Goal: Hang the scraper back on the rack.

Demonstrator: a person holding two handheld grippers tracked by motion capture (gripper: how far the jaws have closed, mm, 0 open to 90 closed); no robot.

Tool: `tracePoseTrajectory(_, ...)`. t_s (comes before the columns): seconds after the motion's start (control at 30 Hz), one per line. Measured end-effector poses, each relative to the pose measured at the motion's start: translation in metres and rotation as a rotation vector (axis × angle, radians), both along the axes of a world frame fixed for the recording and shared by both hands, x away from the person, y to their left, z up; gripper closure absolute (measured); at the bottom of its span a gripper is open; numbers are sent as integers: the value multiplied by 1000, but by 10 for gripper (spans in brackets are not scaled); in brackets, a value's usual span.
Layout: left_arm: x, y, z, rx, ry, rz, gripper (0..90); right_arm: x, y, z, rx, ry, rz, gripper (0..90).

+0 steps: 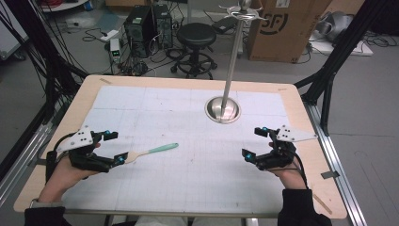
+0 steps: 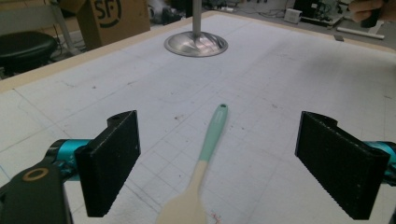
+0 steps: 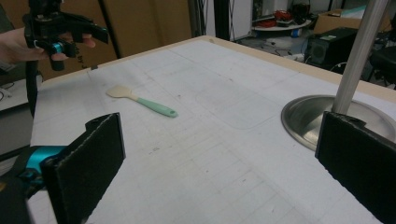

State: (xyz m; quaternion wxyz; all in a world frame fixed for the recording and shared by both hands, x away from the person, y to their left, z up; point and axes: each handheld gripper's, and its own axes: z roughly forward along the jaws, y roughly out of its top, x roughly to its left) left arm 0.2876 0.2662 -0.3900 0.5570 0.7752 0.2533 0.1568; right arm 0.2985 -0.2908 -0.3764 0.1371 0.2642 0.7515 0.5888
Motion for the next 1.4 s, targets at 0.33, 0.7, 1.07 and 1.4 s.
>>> tracePoseTrajectory(0.33,20,-20,7,162,73,-117,156,-2,3,1,-13,2,8,6)
tracePoseTrajectory(0.7,46,-36,17,303,110,-182,175,-2,-1,3,5,-12,-6,6)
tracePoseTrajectory(1.07,70,-48,8,437,217,-222,183,-3,0,4,13,-19,5,6)
tracePoseTrajectory(1.4,84,-71,-1,637,310,-263,396,-3,0,3,9,-13,10,6)
